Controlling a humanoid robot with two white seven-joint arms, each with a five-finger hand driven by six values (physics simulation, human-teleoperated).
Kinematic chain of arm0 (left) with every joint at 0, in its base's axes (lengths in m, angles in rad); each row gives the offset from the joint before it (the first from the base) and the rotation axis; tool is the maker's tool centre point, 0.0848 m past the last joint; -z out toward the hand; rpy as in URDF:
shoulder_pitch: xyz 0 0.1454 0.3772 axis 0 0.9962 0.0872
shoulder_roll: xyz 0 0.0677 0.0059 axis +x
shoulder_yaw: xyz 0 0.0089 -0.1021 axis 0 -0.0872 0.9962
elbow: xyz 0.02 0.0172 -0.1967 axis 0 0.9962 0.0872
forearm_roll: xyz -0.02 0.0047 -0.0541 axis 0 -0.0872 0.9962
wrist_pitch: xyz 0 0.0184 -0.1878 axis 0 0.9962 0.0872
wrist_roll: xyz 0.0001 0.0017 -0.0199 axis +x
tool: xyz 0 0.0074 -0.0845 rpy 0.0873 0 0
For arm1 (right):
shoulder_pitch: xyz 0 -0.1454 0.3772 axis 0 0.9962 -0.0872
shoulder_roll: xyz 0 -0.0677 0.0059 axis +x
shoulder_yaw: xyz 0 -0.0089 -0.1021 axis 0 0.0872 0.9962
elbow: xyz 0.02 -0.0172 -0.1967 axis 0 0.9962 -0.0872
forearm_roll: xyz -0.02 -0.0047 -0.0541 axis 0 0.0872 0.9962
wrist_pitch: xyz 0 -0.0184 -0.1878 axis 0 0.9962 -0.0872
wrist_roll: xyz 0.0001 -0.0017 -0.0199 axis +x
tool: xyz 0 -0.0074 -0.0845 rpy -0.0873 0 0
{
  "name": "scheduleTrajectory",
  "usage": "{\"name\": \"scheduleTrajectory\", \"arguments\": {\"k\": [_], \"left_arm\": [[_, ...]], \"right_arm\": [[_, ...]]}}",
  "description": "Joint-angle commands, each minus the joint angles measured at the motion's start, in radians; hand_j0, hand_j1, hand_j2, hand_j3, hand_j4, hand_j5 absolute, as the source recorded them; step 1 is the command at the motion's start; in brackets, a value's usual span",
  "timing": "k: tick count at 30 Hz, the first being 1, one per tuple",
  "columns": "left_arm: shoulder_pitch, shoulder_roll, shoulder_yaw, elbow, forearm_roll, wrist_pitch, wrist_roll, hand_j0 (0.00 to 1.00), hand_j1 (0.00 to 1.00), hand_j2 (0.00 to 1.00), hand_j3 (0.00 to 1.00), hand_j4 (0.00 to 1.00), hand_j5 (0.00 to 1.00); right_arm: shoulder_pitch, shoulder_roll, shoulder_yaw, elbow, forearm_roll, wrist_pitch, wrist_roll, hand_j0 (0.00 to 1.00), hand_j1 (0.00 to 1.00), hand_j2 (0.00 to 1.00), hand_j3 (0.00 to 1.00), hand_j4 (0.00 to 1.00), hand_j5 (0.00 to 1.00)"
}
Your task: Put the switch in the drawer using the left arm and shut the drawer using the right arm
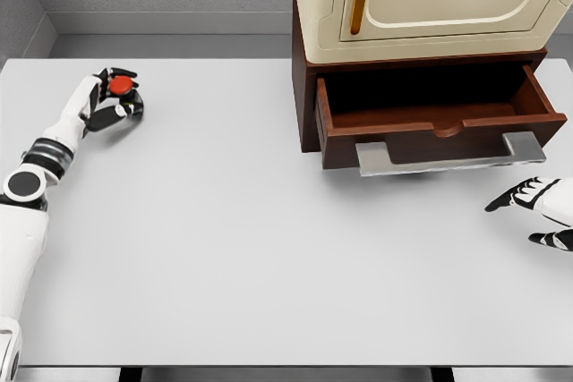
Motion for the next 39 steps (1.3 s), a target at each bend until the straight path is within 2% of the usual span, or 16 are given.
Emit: {"name": "scheduleTrajectory", "arguments": {"k": [1, 8, 13, 19, 23, 25, 29, 34, 36, 39], "left_arm": [[0.000, 0.001, 0.001, -0.021, 0.005, 0.000, -0.001, 0.49, 0.49, 0.49, 0.49, 0.49, 0.49], [0.025, -0.001, -0.001, -0.096, 0.005, 0.001, -0.004, 0.49, 0.49, 0.49, 0.49, 0.49, 0.49], [0.075, -0.001, -0.001, -0.217, 0.005, 0.003, -0.004, 0.49, 0.49, 0.49, 0.49, 0.49, 0.49], [0.103, -0.001, -0.001, -0.298, 0.005, 0.003, -0.004, 0.49, 0.49, 0.49, 0.49, 0.49, 0.49], [0.143, 0.001, -0.002, -0.392, 0.004, 0.003, -0.005, 0.49, 0.49, 0.49, 0.49, 0.49, 0.49], [0.147, -0.003, -0.004, -0.401, 0.002, 0.001, -0.005, 0.49, 0.49, 0.49, 0.49, 0.49, 0.49], [0.187, -0.003, -0.012, -0.499, -0.005, 0.003, -0.005, 0.49, 0.49, 0.49, 0.49, 0.49, 0.49], [0.209, -0.012, -0.025, -0.591, -0.053, 0.003, -0.005, 0.49, 0.49, 0.49, 0.49, 0.49, 0.49], [0.213, -0.029, -0.030, -0.607, -0.100, 0.003, -0.005, 0.49, 0.49, 0.49, 0.49, 0.49, 0.49], [0.229, -0.029, -0.031, -0.659, -0.117, 0.003, -0.005, 0.49, 0.49, 0.49, 0.49, 0.49, 0.49]], "right_arm": [[0.000, -0.002, -0.001, 0.000, -0.007, 0.001, 0.000, 0.77, 0.77, 0.77, 0.77, 0.77, 0.77], [0.000, -0.002, -0.001, 0.000, -0.007, 0.001, 0.000, 0.77, 0.77, 0.77, 0.77, 0.77, 0.77], [0.000, -0.002, -0.001, 0.000, -0.007, 0.001, 0.000, 0.77, 0.77, 0.77, 0.77, 0.77, 0.77], [0.000, -0.002, -0.001, 0.000, -0.007, 0.001, 0.000, 0.77, 0.77, 0.77, 0.77, 0.77, 0.77], [0.000, -0.002, -0.001, 0.000, -0.007, 0.001, 0.000, 0.77, 0.77, 0.77, 0.77, 0.77, 0.77], [0.000, -0.002, -0.001, 0.000, -0.007, 0.001, 0.000, 0.77, 0.77, 0.77, 0.77, 0.77, 0.77], [0.000, -0.002, -0.001, 0.000, -0.008, 0.001, 0.000, 0.77, 0.77, 0.77, 0.77, 0.77, 0.77], [0.000, -0.003, -0.001, 0.000, -0.008, 0.001, -0.002, 0.75, 0.75, 0.75, 0.75, 0.75, 0.75], [0.000, -0.003, -0.001, 0.002, -0.008, 0.001, -0.002, 0.73, 0.73, 0.73, 0.73, 0.73, 0.73], [0.000, -0.003, -0.001, 0.003, -0.008, 0.001, -0.002, 0.73, 0.73, 0.73, 0.73, 0.73, 0.73]]}}
